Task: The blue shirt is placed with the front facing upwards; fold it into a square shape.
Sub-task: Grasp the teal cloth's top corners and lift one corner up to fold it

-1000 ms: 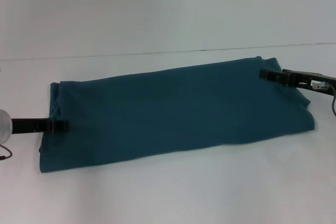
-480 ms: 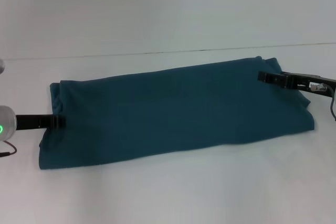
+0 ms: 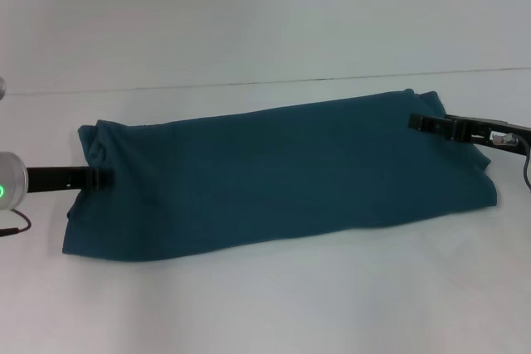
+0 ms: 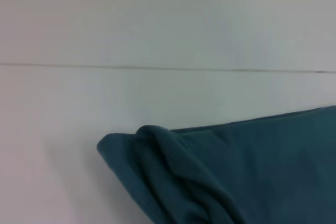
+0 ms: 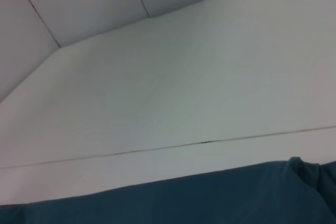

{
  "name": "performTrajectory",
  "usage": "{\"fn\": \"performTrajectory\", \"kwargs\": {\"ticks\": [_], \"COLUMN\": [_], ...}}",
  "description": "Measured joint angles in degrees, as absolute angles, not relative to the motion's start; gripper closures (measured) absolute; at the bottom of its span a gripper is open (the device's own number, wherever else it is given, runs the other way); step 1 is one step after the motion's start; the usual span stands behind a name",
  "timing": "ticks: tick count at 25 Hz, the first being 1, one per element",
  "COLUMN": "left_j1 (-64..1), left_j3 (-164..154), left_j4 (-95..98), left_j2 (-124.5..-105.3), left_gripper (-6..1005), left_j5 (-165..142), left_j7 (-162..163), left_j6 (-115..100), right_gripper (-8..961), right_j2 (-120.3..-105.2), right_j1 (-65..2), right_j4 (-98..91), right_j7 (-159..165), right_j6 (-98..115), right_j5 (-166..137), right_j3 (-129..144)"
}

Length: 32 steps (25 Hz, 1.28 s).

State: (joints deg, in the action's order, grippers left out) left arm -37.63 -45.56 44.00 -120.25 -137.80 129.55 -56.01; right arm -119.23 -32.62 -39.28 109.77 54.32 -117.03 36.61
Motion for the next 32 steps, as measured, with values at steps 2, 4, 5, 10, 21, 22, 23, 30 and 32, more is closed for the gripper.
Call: {"fn": "performTrajectory", "kwargs": {"ticks": [2,4,5,10,21,22,23,30,32], "left_j1": [-37.08,-36.6,-36.36,-35.83,-35.68,-35.68,-35.68,-35.98,-36.1], "left_j3": [-45.56,-45.59,-45.63,-45.59,-45.73,-45.72,-45.81,-46.28,-46.71], "left_j4": [46.1,48.46,49.75,54.46,60.51,61.08,61.73,66.69,67.66], "left_j2": [-120.7,-121.32,-121.67,-122.92,-123.8,-123.8,-123.79,-123.84,-123.88], "left_gripper": [934,935,935,934,936,937,937,936,936], "left_j5": [-136.96,-136.55,-136.44,-136.4,-134.6,-134.51,-134.48,-132.08,-131.79], "left_j7": [129.55,129.55,129.55,129.9,130.78,131.22,131.71,133.7,134.39], "left_j6": [-57.61,-58.97,-59.68,-62.82,-67.39,-67.8,-68.24,-72.22,-72.54], "right_gripper": [145,146,146,149,449,491,532,794,819], "right_j2": [-119.33,-119.45,-119.45,-119.45,-119.64,-119.72,-119.85,-120.74,-120.93], "right_j1": [-32.58,-32.51,-32.49,-32.41,-32.51,-32.88,-33.31,-39.3,-41.86], "right_j4": [-39.29,-38.85,-38.62,-37.37,-27.34,-24.59,-22.03,-1.06,4.53], "right_j7": [108.82,106.64,106.01,102.13,76.31,70.99,66.01,28.71,22.49], "right_j6": [54.39,54.43,54.43,54.5,53.99,53.95,53.94,54.55,54.87], "right_j5": [-116.53,-115.16,-114.69,-112.08,-96.87,-93.31,-90.23,-72.46,-70.87], "right_j3": [36.49,36.49,36.48,36.47,36.38,36.41,36.49,36.35,36.03]}}
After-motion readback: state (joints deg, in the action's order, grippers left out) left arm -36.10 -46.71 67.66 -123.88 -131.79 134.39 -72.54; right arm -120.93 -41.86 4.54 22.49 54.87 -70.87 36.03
